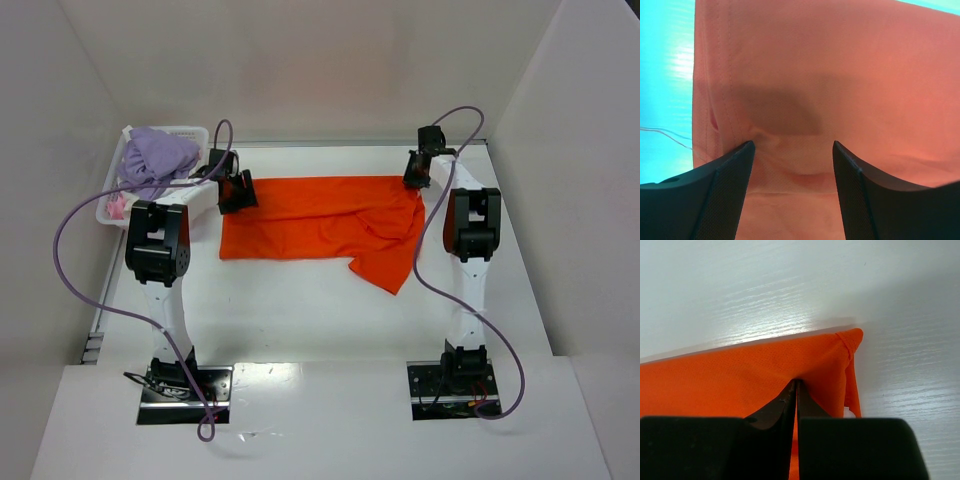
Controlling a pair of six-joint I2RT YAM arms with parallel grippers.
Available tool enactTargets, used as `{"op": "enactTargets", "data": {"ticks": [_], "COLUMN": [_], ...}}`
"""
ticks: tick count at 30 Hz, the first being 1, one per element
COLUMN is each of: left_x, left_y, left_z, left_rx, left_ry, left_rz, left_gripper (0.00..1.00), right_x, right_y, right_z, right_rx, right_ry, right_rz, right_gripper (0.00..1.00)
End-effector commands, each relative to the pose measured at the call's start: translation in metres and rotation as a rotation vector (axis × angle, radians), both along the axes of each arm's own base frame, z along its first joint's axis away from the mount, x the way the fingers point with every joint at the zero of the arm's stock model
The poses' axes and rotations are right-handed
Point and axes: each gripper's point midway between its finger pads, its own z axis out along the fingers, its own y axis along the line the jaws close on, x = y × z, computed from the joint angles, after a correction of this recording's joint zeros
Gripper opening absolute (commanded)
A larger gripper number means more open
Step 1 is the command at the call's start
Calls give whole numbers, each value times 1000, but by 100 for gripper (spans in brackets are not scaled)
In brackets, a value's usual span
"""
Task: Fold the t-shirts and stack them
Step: Fold the flattened tshirt in 1/3 of the way, then grap the side of the flattened tshirt closest away from the robot with both arms
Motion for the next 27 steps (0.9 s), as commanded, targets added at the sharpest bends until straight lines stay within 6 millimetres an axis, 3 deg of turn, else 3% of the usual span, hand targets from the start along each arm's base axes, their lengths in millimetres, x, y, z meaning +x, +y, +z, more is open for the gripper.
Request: {"op": "enactTargets", "data": {"ticks": [1,4,5,6,8,9,10,11,12,13,14,15,16,17,18,19,20,22,24,27], "left_x": [5,7,6,5,0,-1,-6,-12,-17,-22,-28,-36,-47,-54,-63,-78,-87,-104,-125,-136], "left_y": [-4,-4,-2,-2,-1,-1,-3,-4,-3,-3,-4,-5,-6,-6,-7,-6,-6,-5,-3,-1], "left_z": [13,38,43,61,76,102,109,114,138,146,153,169,166,167,178,160,155,157,143,141], "left_rx": [-14,-6,0,4,10,6,1,-6,-1,-1,-11,-13,-21,-21,-37,-36,-42,-53,-72,-101], "left_ry": [-19,-72,-80,-111,-138,-191,-203,-211,-263,-272,-280,-307,-281,-275,-297,-255,-242,-247,-212,-228], "left_rz": [-41,-56,-50,-57,-65,-64,-87,-93,-100,-100,-110,-126,-135,-135,-137,-137,-130,-119,-80,-32], "left_gripper": [72,73,75,75,77,78,80,81,81,84,88,89,91,94,96,96,96,97,97,99], "right_x": [0,-5,-13,-17,-33,-39,-47,-60,-71,-78,-95,-108,-118,-135,-146,-160,-178,-202,-227,-258], "right_y": [-5,-4,-4,-4,-6,-6,-7,-7,-3,-1,-1,-1,-2,-2,-1,-1,0,-1,-2,8], "right_z": [37,65,90,103,143,154,164,159,186,192,177,192,192,173,171,184,164,167,139,111], "right_rx": [-38,-30,-30,-29,-37,-36,-36,-36,-17,-8,-9,2,4,17,39,53,62,89,104,201], "right_ry": [-61,-116,-156,-182,-260,-284,-299,-279,-335,-345,-294,-317,-309,-265,-258,-292,-248,-258,-191,-114], "right_rz": [9,14,13,13,3,3,2,3,20,29,29,18,1,-13,-37,-48,-62,-104,-148,-215], "right_gripper": [7,13,17,21,38,46,54,70,78,84,91,96,100,100,100,100,100,100,100,100]}}
